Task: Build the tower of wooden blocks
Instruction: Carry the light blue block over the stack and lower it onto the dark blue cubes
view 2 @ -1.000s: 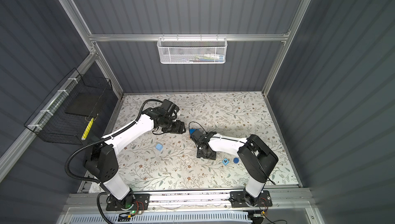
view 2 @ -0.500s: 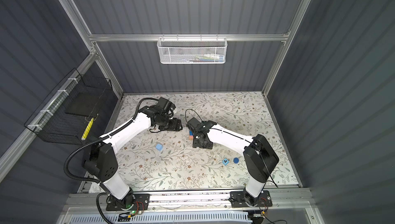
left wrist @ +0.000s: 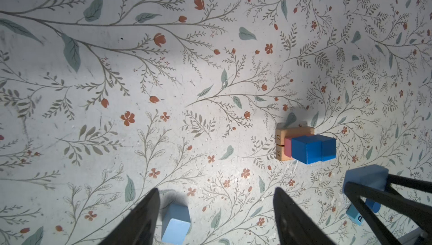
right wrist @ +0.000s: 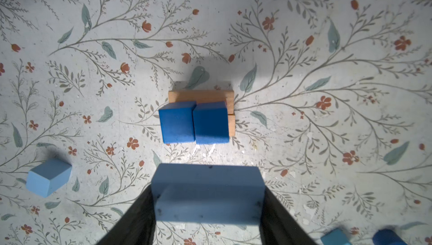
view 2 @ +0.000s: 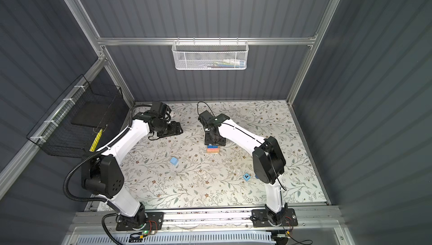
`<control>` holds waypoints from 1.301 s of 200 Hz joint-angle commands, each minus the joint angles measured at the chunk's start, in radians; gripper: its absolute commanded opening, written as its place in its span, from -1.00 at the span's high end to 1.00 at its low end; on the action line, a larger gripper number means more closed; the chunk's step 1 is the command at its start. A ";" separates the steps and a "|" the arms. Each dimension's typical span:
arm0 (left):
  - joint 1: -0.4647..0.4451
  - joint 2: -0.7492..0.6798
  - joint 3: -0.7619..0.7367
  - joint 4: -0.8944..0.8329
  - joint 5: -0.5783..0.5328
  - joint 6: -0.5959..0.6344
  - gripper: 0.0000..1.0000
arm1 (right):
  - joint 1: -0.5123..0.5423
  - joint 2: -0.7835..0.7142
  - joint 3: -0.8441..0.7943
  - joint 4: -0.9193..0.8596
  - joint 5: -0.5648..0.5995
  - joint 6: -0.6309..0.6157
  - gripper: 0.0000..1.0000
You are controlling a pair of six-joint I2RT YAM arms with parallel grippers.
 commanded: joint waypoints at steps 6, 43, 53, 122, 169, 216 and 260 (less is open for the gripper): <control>0.013 0.007 -0.006 -0.013 0.040 0.025 -0.53 | -0.014 0.040 0.066 -0.072 -0.006 -0.033 -0.10; 0.025 0.026 -0.006 -0.010 0.054 0.027 -0.52 | -0.021 0.092 0.121 -0.080 -0.012 -0.041 -0.10; 0.028 0.029 -0.006 -0.010 0.053 0.027 -0.52 | -0.022 0.105 0.135 -0.085 -0.013 -0.044 -0.09; 0.035 0.039 -0.008 -0.010 0.059 0.026 -0.51 | -0.026 0.144 0.150 -0.077 -0.025 -0.046 -0.09; 0.035 0.043 -0.008 -0.005 0.064 0.026 -0.51 | -0.028 0.156 0.147 -0.057 -0.035 -0.046 -0.09; 0.036 0.044 -0.008 -0.007 0.066 0.027 -0.51 | -0.028 0.169 0.150 -0.052 -0.046 -0.046 -0.08; 0.036 0.043 -0.008 -0.006 0.070 0.026 -0.51 | -0.028 0.175 0.149 -0.048 -0.049 -0.049 -0.08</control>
